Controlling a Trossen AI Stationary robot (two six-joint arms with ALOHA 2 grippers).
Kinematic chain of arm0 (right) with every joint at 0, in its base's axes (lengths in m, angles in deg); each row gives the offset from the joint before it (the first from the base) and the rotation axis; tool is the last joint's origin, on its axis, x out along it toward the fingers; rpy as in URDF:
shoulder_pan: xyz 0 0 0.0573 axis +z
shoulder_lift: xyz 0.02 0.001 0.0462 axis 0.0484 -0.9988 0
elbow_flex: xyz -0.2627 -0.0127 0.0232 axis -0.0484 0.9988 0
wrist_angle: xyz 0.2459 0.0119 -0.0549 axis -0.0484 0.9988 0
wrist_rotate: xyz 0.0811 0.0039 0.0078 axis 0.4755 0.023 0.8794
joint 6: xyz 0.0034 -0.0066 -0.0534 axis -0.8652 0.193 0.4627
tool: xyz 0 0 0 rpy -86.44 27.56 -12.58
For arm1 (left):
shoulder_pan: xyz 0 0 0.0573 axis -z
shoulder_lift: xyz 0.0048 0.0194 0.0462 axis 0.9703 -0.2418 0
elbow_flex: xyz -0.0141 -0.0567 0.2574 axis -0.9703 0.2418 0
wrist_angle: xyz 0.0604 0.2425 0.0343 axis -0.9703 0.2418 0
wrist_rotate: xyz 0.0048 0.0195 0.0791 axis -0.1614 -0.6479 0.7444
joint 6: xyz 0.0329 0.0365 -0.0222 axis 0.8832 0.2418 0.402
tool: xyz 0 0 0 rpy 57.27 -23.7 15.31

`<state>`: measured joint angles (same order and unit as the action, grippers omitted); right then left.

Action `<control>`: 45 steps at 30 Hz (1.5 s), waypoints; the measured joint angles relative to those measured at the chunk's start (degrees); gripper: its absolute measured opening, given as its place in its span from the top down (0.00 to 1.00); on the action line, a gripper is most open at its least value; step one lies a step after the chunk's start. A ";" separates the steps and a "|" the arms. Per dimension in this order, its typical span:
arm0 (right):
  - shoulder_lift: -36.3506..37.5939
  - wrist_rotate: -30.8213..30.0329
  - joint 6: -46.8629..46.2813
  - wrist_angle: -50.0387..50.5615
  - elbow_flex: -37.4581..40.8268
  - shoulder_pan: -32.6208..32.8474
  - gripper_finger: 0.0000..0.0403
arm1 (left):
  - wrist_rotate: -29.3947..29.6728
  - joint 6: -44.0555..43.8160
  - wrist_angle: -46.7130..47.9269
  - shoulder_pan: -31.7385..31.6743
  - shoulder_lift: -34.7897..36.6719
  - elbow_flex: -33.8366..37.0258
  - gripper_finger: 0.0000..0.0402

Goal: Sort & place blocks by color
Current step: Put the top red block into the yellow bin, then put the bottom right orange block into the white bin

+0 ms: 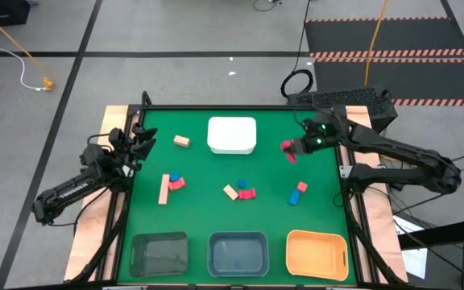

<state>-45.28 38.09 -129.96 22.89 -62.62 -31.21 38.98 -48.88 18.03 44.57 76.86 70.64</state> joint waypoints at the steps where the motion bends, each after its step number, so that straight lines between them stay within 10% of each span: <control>1: 1.23 1.07 -2.45 0.87 0.00 1.87 0.79 | 0.00 -0.01 0.00 -0.02 0.00 0.00 0.42; 21: -4.60 19.27 -35.31 3.59 -0.04 48.92 0.79 | 0.01 0.00 0.00 0.00 -0.01 0.00 0.42; 45: -13.14 2.26 -23.00 2.87 -0.04 62.70 0.63 | 0.00 0.00 0.00 0.00 -0.01 0.00 0.42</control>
<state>-58.43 40.35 -152.96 25.76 -62.66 31.49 38.98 -48.88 18.03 44.56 76.85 70.64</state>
